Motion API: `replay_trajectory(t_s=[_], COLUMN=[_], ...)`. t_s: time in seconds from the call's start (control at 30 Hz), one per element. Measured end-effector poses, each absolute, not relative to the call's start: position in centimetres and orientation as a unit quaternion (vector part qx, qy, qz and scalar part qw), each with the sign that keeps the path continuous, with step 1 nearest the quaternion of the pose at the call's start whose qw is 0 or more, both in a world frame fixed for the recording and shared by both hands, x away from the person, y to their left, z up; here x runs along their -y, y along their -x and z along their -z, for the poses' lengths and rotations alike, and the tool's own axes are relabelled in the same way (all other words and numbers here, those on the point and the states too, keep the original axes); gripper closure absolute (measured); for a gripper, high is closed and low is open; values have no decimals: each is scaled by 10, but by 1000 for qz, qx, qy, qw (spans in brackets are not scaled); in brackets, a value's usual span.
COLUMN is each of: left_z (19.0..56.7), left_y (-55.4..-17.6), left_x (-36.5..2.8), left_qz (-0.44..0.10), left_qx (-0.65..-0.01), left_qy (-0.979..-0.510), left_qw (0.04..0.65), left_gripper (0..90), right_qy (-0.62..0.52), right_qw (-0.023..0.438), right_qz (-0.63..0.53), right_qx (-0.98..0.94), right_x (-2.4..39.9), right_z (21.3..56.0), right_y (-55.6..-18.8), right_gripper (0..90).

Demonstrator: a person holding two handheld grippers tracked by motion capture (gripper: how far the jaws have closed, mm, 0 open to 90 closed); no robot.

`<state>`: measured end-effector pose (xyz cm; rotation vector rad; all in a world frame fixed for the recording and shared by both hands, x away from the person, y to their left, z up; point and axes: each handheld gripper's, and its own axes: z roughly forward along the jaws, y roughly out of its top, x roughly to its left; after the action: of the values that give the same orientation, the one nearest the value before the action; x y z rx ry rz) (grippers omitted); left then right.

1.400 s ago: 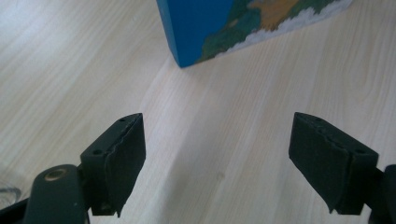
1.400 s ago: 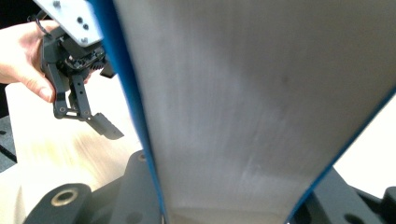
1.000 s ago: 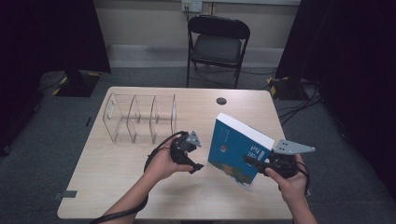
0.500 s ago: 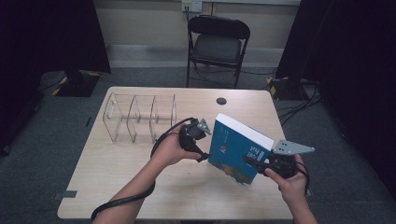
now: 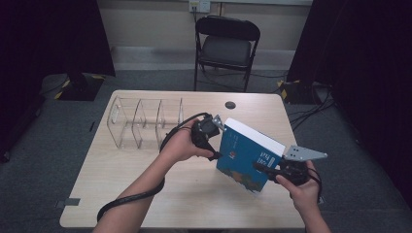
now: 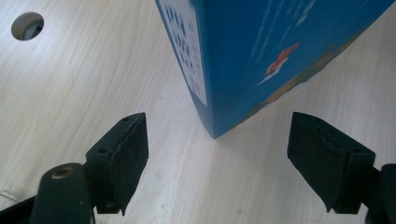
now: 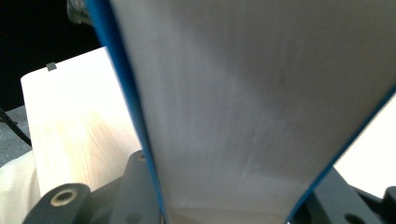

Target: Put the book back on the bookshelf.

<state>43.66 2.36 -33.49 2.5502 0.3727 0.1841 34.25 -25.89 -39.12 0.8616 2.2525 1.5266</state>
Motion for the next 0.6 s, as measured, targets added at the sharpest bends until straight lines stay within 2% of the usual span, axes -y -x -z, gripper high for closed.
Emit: replay_trajectory(t_s=[0.6], left_z=[311], left_y=[-442], left_x=[1], left_qz=[-72], left_qx=[-115], left_qy=[-951], left_qw=[279], left_gripper=[216], right_qy=[-299], right_qw=[140], right_qz=[-531], right_qx=[-781], right_x=[260], right_z=[391], right_y=[-343], right_gripper=[611])
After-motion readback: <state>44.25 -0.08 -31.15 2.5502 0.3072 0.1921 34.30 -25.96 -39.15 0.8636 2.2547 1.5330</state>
